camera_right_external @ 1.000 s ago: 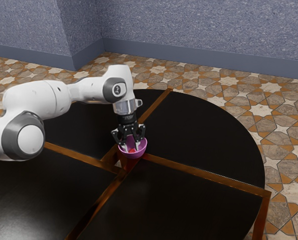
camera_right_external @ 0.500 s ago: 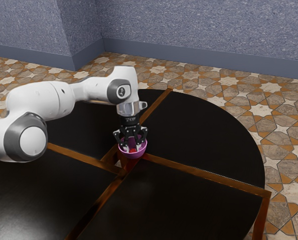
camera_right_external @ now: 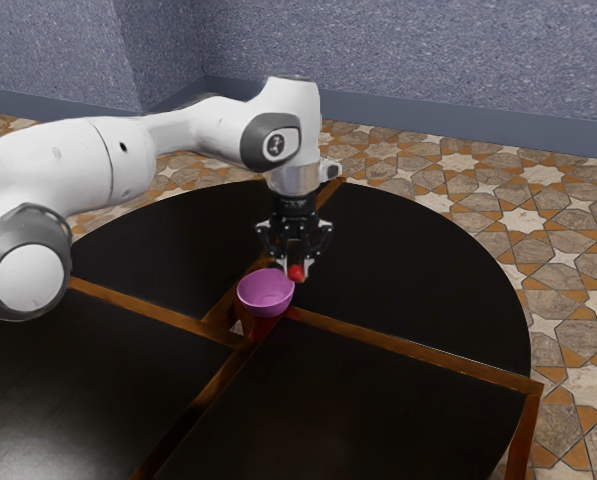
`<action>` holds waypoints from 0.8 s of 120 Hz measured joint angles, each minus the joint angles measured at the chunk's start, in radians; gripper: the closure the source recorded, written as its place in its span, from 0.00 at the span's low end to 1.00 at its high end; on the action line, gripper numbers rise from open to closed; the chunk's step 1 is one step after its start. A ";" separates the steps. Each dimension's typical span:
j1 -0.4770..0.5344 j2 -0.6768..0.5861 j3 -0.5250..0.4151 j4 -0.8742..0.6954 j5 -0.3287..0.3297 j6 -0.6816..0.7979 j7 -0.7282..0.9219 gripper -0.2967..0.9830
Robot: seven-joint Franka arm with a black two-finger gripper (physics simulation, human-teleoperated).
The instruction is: Take strawberry from the bowl
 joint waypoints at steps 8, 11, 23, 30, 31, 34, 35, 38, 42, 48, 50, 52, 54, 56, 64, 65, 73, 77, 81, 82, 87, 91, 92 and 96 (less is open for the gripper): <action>-0.052 0.033 0.010 0.032 -0.002 0.007 -0.001 0.69; -0.068 0.050 0.011 0.051 -0.003 0.009 -0.001 0.69; -0.109 0.102 0.009 0.103 -0.004 0.015 -0.004 0.69; -0.108 0.124 0.007 0.125 -0.004 0.018 -0.006 0.69; -0.107 0.126 0.008 0.128 -0.004 0.018 -0.006 0.69; -0.106 0.133 0.009 0.134 -0.004 0.019 -0.006 0.68; -0.106 0.135 0.010 0.135 -0.004 0.019 -0.006 0.68; -0.106 0.142 0.012 0.138 -0.004 0.020 -0.007 0.68; -0.105 0.151 0.014 0.140 -0.004 0.021 -0.007 0.68; -0.104 0.164 0.016 0.141 -0.005 0.023 -0.008 0.68; -0.102 0.168 0.017 0.142 -0.006 0.023 -0.008 0.67; -0.101 0.170 0.017 0.142 -0.007 0.024 -0.009 0.67; -0.100 0.172 0.017 0.142 -0.009 0.024 -0.009 0.66; -0.100 0.174 0.017 0.142 -0.010 0.024 -0.009 0.64; -0.091 0.178 0.018 0.137 -0.016 0.032 -0.009 0.57; -0.090 0.178 0.018 0.137 -0.017 0.033 -0.009 0.56; -0.085 0.179 0.018 0.135 -0.024 0.044 -0.009 0.47; -0.075 0.148 0.018 0.127 -0.026 0.048 -0.009 0.44; -0.054 0.053 0.016 0.064 -0.028 0.052 -0.009 0.41; -0.046 0.020 0.016 0.041 -0.030 0.052 -0.009 0.41; 0.011 -0.162 0.015 -0.090 -0.060 0.056 -0.002 0.38; 0.067 -0.312 0.029 -0.200 -0.099 0.058 0.018 0.36; 0.076 -0.349 0.043 -0.223 -0.110 0.057 0.025 0.36; 0.104 -0.478 0.120 -0.286 -0.157 0.040 0.064 0.34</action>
